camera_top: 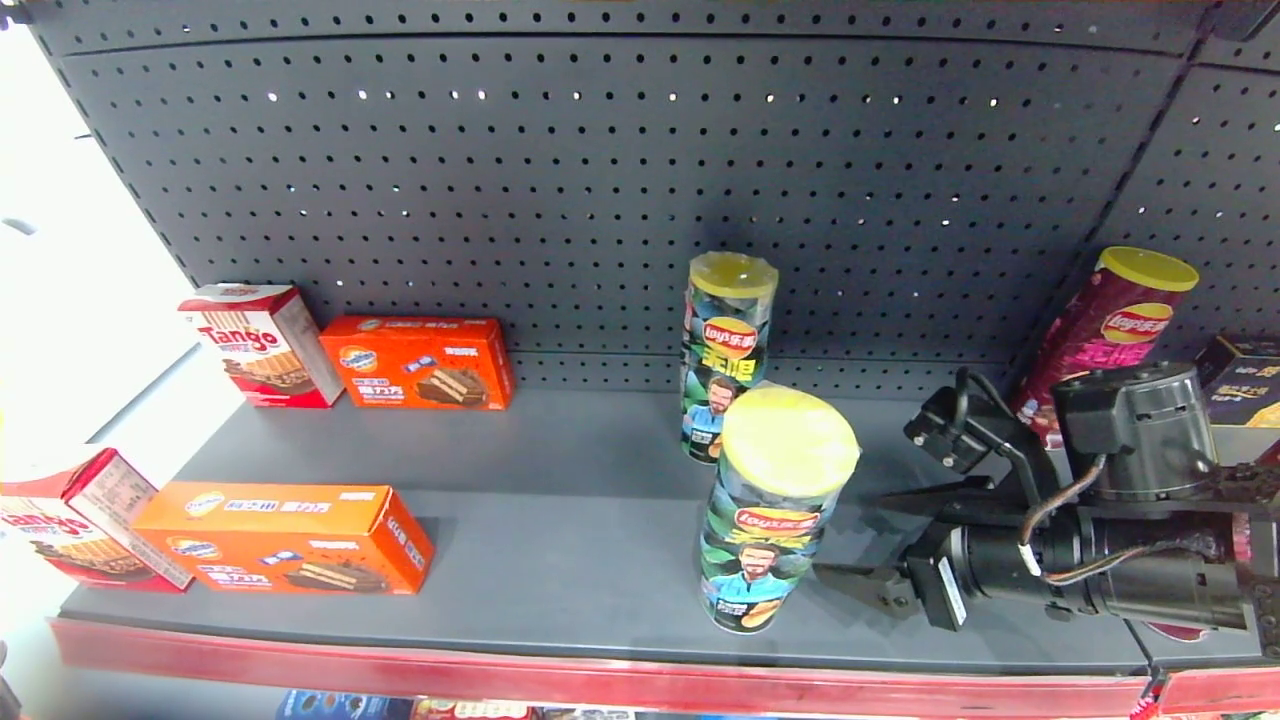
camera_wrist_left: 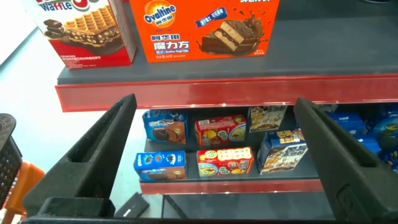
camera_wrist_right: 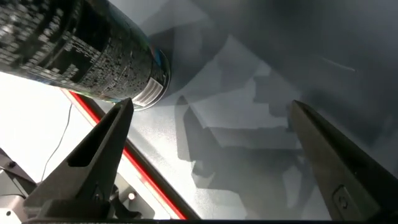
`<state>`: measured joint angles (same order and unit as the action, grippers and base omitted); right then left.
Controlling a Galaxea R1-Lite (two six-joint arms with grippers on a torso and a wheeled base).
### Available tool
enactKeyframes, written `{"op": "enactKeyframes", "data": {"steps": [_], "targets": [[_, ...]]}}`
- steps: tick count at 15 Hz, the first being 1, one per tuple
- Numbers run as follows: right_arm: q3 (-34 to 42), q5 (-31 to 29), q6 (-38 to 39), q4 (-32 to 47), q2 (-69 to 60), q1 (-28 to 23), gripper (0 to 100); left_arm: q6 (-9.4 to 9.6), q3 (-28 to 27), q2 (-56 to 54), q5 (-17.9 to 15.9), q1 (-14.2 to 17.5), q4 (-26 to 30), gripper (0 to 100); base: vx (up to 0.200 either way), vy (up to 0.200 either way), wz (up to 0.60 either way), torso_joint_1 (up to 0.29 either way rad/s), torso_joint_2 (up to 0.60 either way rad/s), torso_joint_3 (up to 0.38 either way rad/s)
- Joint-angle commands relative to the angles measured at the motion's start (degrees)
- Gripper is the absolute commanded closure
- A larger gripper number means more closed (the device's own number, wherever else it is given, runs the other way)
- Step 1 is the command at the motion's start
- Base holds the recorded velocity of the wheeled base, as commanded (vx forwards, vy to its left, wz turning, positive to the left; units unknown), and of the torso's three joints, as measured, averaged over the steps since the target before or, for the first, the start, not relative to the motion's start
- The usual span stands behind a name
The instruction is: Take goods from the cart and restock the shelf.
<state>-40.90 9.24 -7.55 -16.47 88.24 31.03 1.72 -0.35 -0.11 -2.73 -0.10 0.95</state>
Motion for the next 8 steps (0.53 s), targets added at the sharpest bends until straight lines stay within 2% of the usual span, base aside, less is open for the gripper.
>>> {"op": "enactKeyframes", "data": {"steps": [1,4,8], "targets": [[-0.4,0.0,0.0,-0.1,0.8,0.1,0,0.04,0.0,0.1,0.0,0.0,0.0,0,0.0,0.0,0.0,0.0,0.0,0.0],[-0.5,-0.1,0.2,-0.3,0.8,0.1,0,-0.05,0.0,0.1,0.0,0.0,0.0,0,0.0,0.0,0.0,0.0,0.0,0.0],[-0.6,-1.8,1.1,-5.5,1.7,1.5,0,0.04,0.0,0.1,0.0,0.0,0.0,0,0.0,0.0,0.0,0.0,0.0,0.0]]}}
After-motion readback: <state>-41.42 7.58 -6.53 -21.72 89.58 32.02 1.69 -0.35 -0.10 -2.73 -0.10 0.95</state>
